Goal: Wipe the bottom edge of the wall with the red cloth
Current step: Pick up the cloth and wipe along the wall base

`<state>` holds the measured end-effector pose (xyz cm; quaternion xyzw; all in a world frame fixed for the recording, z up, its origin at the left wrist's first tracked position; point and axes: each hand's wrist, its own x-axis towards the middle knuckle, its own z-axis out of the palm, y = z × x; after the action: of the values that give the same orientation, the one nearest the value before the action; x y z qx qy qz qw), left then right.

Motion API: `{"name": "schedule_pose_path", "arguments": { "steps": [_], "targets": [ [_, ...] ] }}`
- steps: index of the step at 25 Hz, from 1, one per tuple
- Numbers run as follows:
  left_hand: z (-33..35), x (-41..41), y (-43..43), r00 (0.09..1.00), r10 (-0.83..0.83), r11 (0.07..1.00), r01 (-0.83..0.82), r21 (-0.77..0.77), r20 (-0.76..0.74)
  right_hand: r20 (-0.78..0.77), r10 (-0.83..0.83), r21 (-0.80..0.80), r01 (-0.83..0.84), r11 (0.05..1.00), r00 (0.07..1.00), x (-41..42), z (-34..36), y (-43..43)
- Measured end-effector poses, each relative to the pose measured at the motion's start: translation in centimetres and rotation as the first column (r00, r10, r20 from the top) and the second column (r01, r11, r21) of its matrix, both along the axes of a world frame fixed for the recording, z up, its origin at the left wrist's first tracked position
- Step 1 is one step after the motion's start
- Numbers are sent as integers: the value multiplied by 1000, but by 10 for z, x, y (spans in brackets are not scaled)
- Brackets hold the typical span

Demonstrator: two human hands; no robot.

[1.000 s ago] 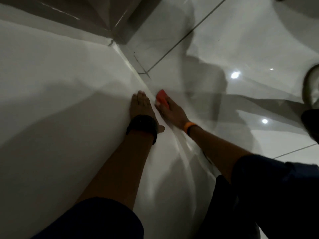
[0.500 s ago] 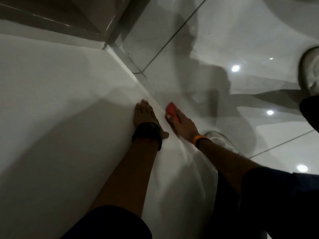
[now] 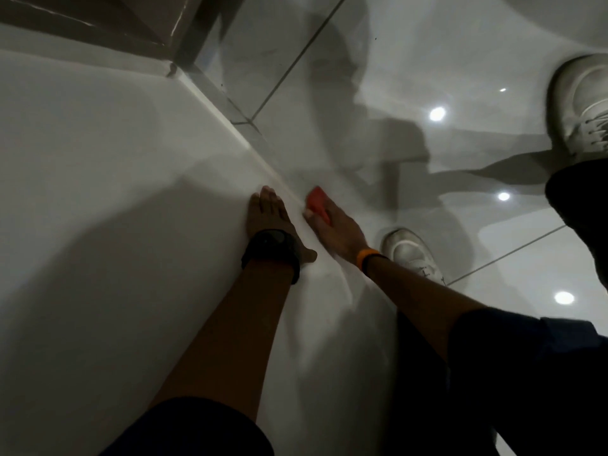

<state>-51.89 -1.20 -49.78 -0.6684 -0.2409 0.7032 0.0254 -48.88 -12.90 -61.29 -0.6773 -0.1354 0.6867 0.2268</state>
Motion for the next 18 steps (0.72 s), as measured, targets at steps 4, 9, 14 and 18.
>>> {"name": "schedule_pose_path", "arguments": {
  "steps": [4, 9, 14, 18],
  "targets": [
    [4, -1, -9, 1000, 4, 1000, -4, -5, 17, -3, 23, -231, -23, 973, 1000, 7, 27, -73],
    [-6, -3, -22, 1000, -11, 1000, 11, -7, 10, 0, 15, 71, -15, 997, 1000, -2, -2, -13],
    [3, -4, -23, 1000, -15, 1000, 15, 1, 24, 38, 77, -81, -73, 994, 996, 0, -12, -55],
    [29, 0, -29, 998, -11, 1000, 10, 21, 58, 83, 257, -211, -235, 949, 963, 21, -2, -87]
  ]
}}
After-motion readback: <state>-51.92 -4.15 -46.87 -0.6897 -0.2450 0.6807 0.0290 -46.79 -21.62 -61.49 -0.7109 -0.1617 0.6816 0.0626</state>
